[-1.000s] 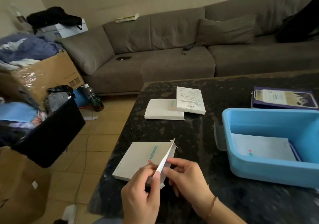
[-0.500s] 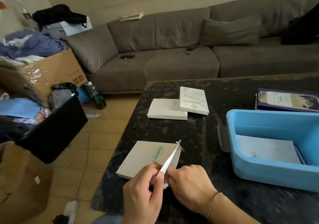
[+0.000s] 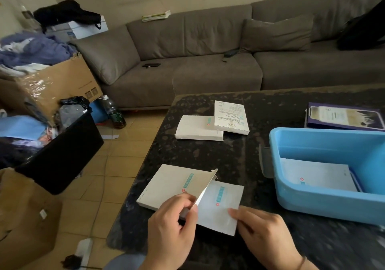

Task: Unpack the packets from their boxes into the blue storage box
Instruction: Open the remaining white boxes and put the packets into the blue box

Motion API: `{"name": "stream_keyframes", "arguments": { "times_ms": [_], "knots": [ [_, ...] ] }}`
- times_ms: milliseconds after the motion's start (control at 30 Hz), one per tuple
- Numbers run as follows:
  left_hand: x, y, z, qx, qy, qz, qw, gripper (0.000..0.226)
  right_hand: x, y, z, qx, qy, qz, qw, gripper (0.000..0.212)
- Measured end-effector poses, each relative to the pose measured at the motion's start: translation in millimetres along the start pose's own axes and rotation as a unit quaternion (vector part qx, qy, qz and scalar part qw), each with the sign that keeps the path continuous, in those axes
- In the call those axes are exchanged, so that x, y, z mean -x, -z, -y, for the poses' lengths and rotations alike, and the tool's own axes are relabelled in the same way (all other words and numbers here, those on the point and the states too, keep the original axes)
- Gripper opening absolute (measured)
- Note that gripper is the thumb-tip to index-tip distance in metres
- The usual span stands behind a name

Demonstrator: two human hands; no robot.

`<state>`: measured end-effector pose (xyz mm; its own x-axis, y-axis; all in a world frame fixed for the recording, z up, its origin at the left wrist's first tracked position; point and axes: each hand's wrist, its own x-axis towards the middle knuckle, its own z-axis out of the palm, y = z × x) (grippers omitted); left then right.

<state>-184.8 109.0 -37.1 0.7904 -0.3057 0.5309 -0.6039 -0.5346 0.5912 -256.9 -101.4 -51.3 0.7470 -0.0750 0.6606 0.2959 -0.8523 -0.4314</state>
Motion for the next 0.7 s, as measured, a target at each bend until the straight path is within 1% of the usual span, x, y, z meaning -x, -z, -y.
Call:
{"name": "stream_keyframes", "arguments": {
  "times_ms": [67, 133, 200, 233, 300, 333, 367, 400, 433, 467, 500, 533, 567, 600, 633, 667, 700],
  "knots": [
    [-1.0, -2.1, 3.6, -0.012, 0.026, 0.040, 0.999, 0.019, 8.9, 6.0, -2.7, -0.018, -0.046, -0.019, 0.999, 0.023],
    [0.8, -3.7, 8.0, -0.032, 0.034, 0.093, 0.995, 0.011, 17.0, 13.4, -6.3, -0.022, -0.083, -0.023, 0.996, 0.033],
    [3.9, -3.7, 9.2, -0.061, 0.017, 0.157, 0.986, 0.020, 22.9, 22.4, -6.1, -0.022, -0.102, -0.014, 0.994, 0.044],
    [4.2, -2.6, 5.4, -0.073, 0.004, 0.196, 0.978, 0.031, 26.0, 26.7, -5.7, -0.016, -0.105, -0.012, 0.994, 0.045],
    [-0.3, -0.7, -9.5, -0.063, -0.016, 0.259, 0.964, 0.049, 28.3, 39.4, -2.5, -0.029, -0.107, -0.014, 0.994, 0.040],
    [-7.2, -0.1, -21.7, -0.040, -0.022, 0.271, 0.961, 0.052, 27.0, 47.7, -0.2, -0.045, -0.097, -0.028, 0.994, 0.030],
    [-16.9, -0.6, -34.4, -0.014, -0.024, 0.271, 0.962, 0.052, 25.0, 56.5, 1.6, -0.068, -0.085, -0.041, 0.993, 0.018],
    [-29.3, -2.5, -46.4, 0.010, -0.016, 0.266, 0.964, 0.050, 20.9, 66.6, 4.4, -0.093, -0.082, -0.037, 0.992, 0.013],
    [-43.3, -5.8, -56.2, 0.035, -0.001, 0.271, 0.962, 0.048, 15.8, 76.4, 6.4, -0.115, -0.079, -0.029, 0.990, 0.014],
    [-58.2, -8.7, -65.9, 0.075, 0.025, 0.292, 0.953, 0.048, 9.3, 87.4, 8.2, -0.142, -0.077, -0.020, 0.987, 0.017],
    [-72.2, -11.6, -73.8, 0.137, 0.057, 0.332, 0.932, 0.048, 2.8, 98.0, 10.2, -0.177, -0.073, -0.011, 0.981, 0.018],
    [-81.7, -15.3, -79.0, 0.211, 0.082, 0.386, 0.894, 0.049, -3.2, 108.9, 13.9, -0.211, -0.068, 0.000, 0.975, 0.015],
    [-86.8, -16.4, -85.4, 0.279, 0.100, 0.445, 0.845, 0.050, -9.3, 119.1, 18.5, -0.239, -0.057, 0.005, 0.969, 0.011],
    [-88.2, -19.0, -90.5, 0.331, 0.114, 0.498, 0.794, 0.054, -14.0, 128.7, 22.1, -0.263, -0.054, 0.004, 0.963, 0.014],
    [-89.3, -22.1, -95.4, 0.363, 0.122, 0.545, 0.746, 0.058, -17.8, 137.0, 24.3, -0.289, -0.062, -0.005, 0.955, 0.017],
    [-88.4, -24.3, -99.6, 0.380, 0.126, 0.581, 0.709, 0.057, -20.4, 143.3, 25.9, -0.318, -0.085, -0.020, 0.944, 0.019],
    [-86.3, -26.5, -103.8, 0.391, 0.129, 0.601, 0.685, 0.053, -22.6, 149.4, 27.3, -0.362, -0.117, -0.037, 0.924, 0.023]
  ]
}}
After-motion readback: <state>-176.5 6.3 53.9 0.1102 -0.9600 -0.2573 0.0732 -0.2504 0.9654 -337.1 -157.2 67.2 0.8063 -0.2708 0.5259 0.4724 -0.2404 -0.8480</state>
